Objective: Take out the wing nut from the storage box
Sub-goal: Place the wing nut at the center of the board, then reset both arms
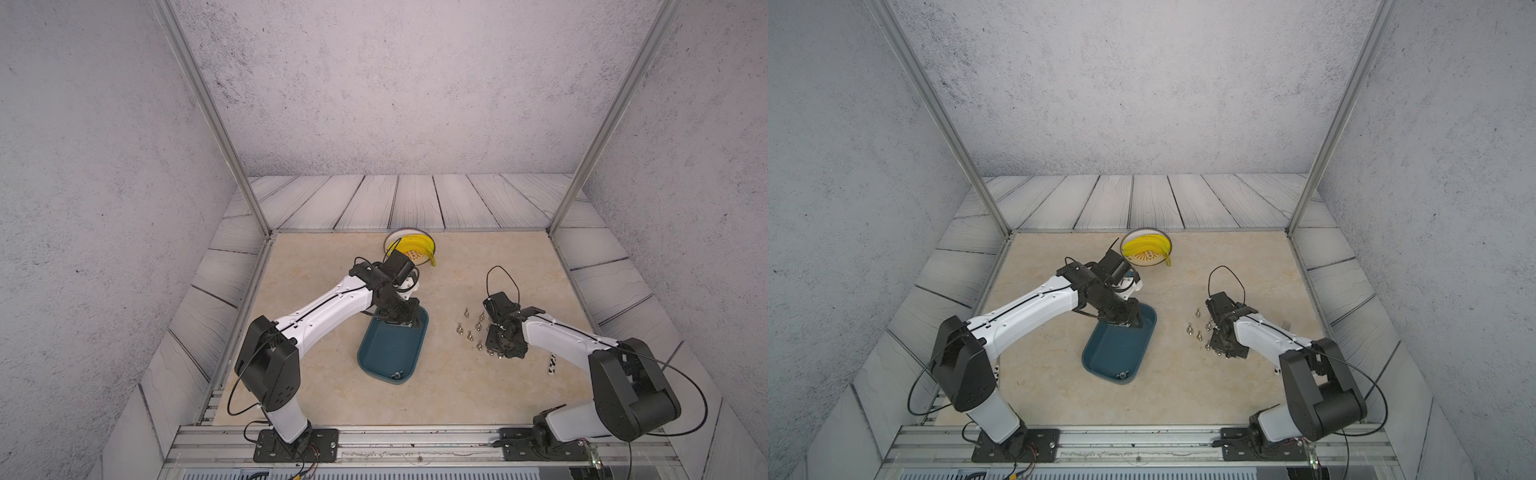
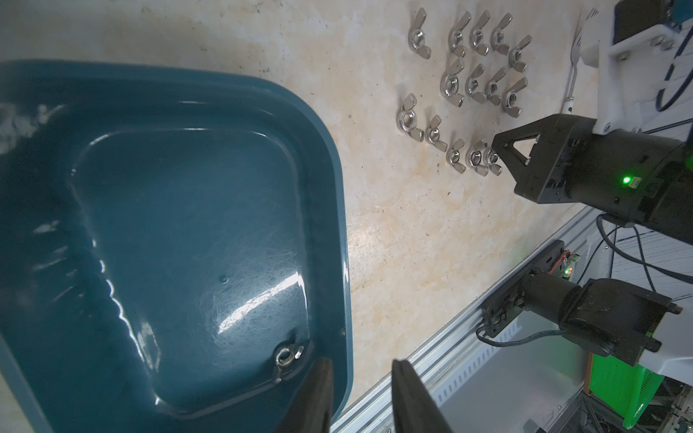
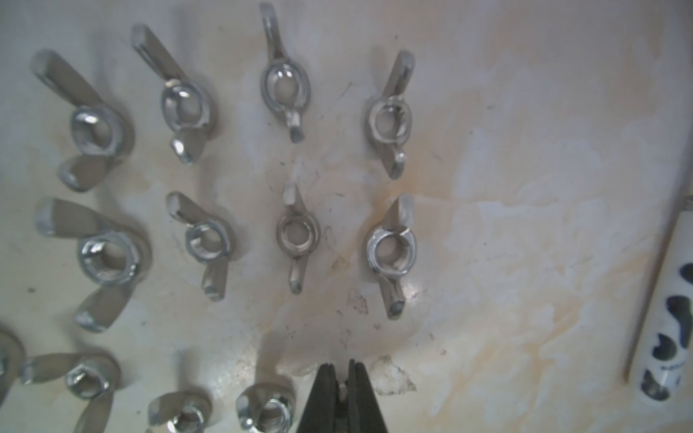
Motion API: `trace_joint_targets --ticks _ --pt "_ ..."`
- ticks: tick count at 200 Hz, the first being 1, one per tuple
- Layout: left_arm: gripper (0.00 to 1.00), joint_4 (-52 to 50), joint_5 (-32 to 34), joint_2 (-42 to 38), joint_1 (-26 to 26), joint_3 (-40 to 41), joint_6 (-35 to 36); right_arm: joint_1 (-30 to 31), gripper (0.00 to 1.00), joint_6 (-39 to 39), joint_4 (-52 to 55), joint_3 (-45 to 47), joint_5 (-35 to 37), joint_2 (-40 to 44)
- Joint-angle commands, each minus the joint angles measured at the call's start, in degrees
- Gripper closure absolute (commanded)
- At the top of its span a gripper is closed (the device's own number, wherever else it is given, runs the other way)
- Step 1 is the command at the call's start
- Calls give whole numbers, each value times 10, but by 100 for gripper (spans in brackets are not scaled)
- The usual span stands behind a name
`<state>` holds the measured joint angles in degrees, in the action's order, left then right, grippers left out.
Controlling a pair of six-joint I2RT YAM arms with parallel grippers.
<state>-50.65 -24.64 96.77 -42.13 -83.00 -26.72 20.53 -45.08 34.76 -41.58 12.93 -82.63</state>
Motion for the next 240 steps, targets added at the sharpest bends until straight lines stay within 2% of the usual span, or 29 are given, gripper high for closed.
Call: trace_joint_targets --ticks 1,96,115,136,157,168,186,189,193,195,201,203,206,209,211,221,240 --pt "66 -12 8 -8 3 6 12 -2 88 -7 5 5 -4 -6" --pt "66 -18 25 -13 9 0 20 -1 73 20 49 -21 25 32" --pt "61 -42 59 -18 15 -23 34 -2 71 38 73 -42 27 50" --pt "61 -62 120 -39 24 -59 52 -2 67 68 97 -81 27 96" --pt "58 12 157 -98 42 -72 53 -2 57 123 107 -144 35 139" --pt "52 77 201 -132 48 -63 63 -1 41 150 104 -181 69 149" --pt "39 119 303 -154 65 -74 79 -2 36 200 116 -245 145 147" --pt "30 121 320 -154 71 -76 79 -2 36 206 115 -253 158 146" --pt "6 122 335 -154 80 -79 78 -2 36 213 117 -266 180 145" --pt "2 123 339 -155 85 -80 78 -2 35 218 118 -272 188 144" --pt "1 127 345 -156 104 -81 72 -2 32 216 123 -289 206 143" --pt "1 129 347 -157 110 -80 69 -1 26 209 125 -294 210 143" --pt "1 131 351 -159 120 -78 63 -2 12 203 127 -301 214 143" --pt "1 133 360 -160 128 -75 54 -2 3 202 126 -306 214 144" --pt "0 135 367 -162 134 -72 48 -2 1 204 123 -308 213 145" --pt "0 147 423 -173 155 -51 27 -2 0 225 103 -310 201 154" --pt "1 208 596 -205 175 23 3 -2 0 264 30 -269 199 185"
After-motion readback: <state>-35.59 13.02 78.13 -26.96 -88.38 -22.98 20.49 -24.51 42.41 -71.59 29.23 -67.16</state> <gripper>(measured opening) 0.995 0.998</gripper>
